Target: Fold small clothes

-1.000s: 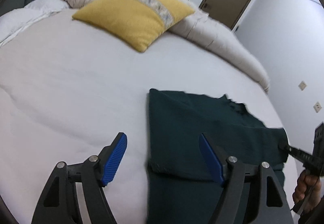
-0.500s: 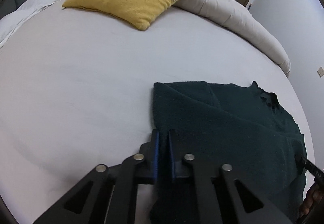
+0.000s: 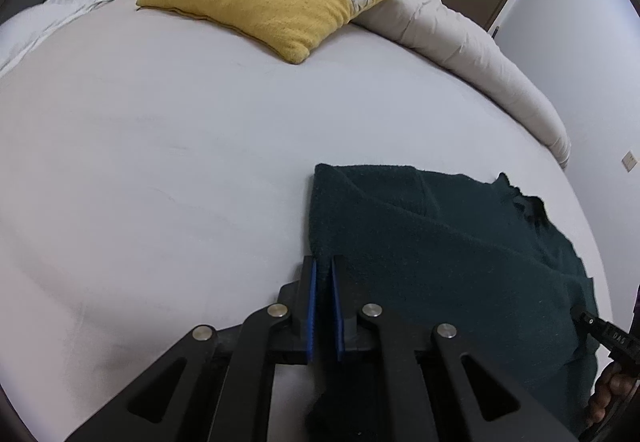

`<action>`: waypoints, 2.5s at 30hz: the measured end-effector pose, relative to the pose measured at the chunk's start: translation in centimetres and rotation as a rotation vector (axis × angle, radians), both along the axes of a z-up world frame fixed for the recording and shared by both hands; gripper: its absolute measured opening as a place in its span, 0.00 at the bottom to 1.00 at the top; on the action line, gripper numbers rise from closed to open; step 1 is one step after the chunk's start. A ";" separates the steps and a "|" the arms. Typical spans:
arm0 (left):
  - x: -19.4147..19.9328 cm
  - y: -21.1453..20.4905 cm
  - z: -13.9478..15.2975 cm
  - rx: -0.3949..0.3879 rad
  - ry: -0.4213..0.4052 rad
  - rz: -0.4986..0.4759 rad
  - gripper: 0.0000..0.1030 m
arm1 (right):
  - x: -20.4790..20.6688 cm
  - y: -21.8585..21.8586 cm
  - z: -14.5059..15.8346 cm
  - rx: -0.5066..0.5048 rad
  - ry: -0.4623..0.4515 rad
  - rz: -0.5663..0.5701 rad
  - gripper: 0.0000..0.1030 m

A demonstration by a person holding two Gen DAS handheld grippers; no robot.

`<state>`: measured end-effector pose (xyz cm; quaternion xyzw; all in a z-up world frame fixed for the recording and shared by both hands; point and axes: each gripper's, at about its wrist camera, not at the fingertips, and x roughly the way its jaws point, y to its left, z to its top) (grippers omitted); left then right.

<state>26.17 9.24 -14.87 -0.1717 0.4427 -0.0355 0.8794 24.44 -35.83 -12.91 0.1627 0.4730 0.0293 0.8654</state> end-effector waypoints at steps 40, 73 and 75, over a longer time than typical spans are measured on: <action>3.1 -2.8 0.0 0.181 -0.014 -0.110 0.58 | -4.1 -2.3 0.4 0.102 -0.075 -0.049 0.49; -31.9 3.6 0.3 -0.323 0.213 -0.289 0.51 | -41.7 -11.6 1.1 0.287 0.029 -0.208 0.49; -32.1 3.6 0.0 -0.331 0.229 -0.294 0.33 | -42.2 -12.3 1.0 0.292 0.035 -0.226 0.50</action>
